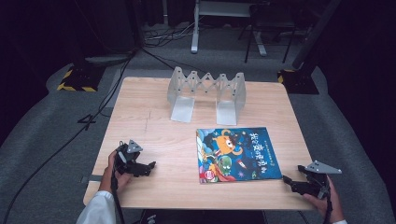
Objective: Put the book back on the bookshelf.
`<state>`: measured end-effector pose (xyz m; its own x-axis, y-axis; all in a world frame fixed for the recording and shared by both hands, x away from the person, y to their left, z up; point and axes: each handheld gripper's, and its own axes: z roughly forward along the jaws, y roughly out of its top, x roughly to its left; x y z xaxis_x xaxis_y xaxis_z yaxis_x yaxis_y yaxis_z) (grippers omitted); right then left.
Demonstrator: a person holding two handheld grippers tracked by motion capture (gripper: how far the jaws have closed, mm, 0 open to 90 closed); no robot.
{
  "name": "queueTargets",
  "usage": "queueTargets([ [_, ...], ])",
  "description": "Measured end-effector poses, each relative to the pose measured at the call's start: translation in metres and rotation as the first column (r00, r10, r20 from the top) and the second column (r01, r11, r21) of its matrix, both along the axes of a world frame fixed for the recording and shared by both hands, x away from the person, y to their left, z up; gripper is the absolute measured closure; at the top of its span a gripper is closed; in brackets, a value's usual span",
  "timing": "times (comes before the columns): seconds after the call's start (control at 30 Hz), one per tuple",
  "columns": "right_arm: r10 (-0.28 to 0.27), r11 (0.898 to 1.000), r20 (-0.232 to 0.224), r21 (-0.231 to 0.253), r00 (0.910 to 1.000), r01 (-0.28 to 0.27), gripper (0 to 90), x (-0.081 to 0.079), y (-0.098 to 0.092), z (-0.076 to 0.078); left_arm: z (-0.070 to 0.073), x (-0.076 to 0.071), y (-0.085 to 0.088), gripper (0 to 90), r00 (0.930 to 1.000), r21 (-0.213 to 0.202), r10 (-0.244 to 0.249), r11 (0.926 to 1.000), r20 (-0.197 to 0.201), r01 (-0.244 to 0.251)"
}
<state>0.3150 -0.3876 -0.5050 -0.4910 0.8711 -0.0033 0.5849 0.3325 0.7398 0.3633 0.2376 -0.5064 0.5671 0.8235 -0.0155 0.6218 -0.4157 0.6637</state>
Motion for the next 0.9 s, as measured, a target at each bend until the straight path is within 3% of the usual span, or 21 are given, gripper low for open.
queueTargets([
  [0.33,0.0,1.0,0.0,0.0,1.0,0.0,16.8,0.0,0.0,0.0,0.001,-0.007,0.001,0.4,0.9983,0.01,-0.058,0.9983,0.001,0.058],
  [0.57,0.003,1.0,0.001,-0.004,1.0,-0.003,16.8,0.0,0.001,0.0,0.0,-0.011,-0.001,0.3,0.998,0.007,-0.063,0.998,0.001,0.063],
  [0.83,0.016,1.0,0.011,-0.008,0.9998,-0.016,23.9,0.002,0.001,0.003,0.0,-0.014,-0.03,0.5,0.9887,0.007,-0.15,0.9886,0.001,0.15],
  [0.9,0.032,0.999,0.029,0.016,0.9991,-0.032,25.6,0.002,0.0,0.007,0.0,-0.013,-0.039,0.5,0.9857,0.0,-0.168,0.9857,-0.002,0.168],
])
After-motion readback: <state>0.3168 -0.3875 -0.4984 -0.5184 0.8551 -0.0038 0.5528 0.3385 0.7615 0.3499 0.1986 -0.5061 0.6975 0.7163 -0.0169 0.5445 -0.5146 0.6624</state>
